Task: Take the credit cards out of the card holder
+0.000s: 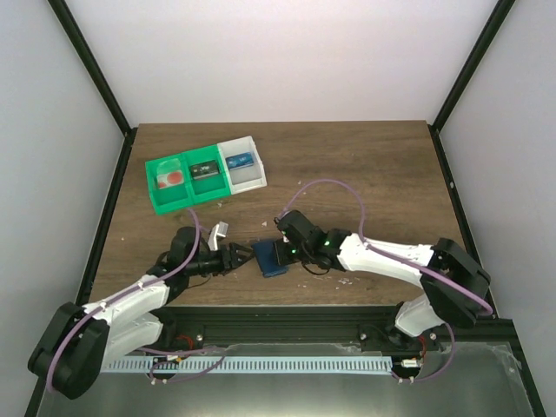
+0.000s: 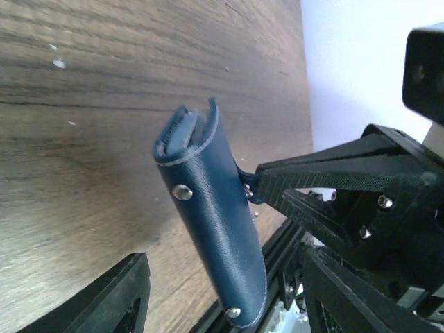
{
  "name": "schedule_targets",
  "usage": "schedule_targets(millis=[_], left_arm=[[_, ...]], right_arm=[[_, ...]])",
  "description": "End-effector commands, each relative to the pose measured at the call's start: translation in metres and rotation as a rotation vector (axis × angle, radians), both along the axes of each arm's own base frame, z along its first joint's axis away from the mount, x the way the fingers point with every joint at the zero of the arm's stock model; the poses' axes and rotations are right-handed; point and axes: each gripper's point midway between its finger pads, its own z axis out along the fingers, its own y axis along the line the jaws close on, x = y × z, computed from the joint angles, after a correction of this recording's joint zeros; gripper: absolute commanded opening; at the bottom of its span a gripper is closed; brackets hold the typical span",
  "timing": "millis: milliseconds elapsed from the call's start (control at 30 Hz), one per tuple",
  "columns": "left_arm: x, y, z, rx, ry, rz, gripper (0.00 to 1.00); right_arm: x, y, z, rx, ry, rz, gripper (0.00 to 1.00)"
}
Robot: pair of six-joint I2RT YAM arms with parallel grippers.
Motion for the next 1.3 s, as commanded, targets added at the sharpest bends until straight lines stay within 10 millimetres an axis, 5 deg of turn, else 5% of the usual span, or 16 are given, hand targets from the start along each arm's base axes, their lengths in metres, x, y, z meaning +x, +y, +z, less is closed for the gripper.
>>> schedule_targets(millis=[0, 267, 367, 467, 833, 1133, 1267], left_arm=[[-0.001, -0.015, 0.017, -0.091, -0.04, -0.019, 0.63], [0.003, -0.021, 0.01, -0.063, -0.028, -0.036, 0.49], [0.004, -0.02, 0.009, -0.048, -0.033, -0.03, 0.32], [0.004, -0.019, 0.008, -0.034, -0.037, -0.031, 0.0], [0.002, -0.018, 0.01, -0.017, -0.063, -0.05, 0.0], [0.001, -0.02, 0.015, -0.03, -0.069, -0.065, 0.0], [-0.002, -0.021, 0.019, -0.042, -0.066, -0.078, 0.0]], right_arm=[[0.002, 0.024, 0.033, 0.168, -0.03, 0.006, 0.01], [-0.007, 0.031, 0.037, 0.238, 0.009, 0.033, 0.01], [-0.007, 0.027, 0.033, 0.226, 0.008, 0.019, 0.0], [-0.006, 0.02, 0.027, 0.191, 0.006, -0.001, 0.0], [0.011, -0.035, 0.005, -0.038, -0.088, -0.16, 0.0], [0.004, -0.03, 0.008, 0.024, -0.075, -0.129, 0.01], [-0.002, -0.028, 0.006, 0.094, -0.043, -0.112, 0.15]])
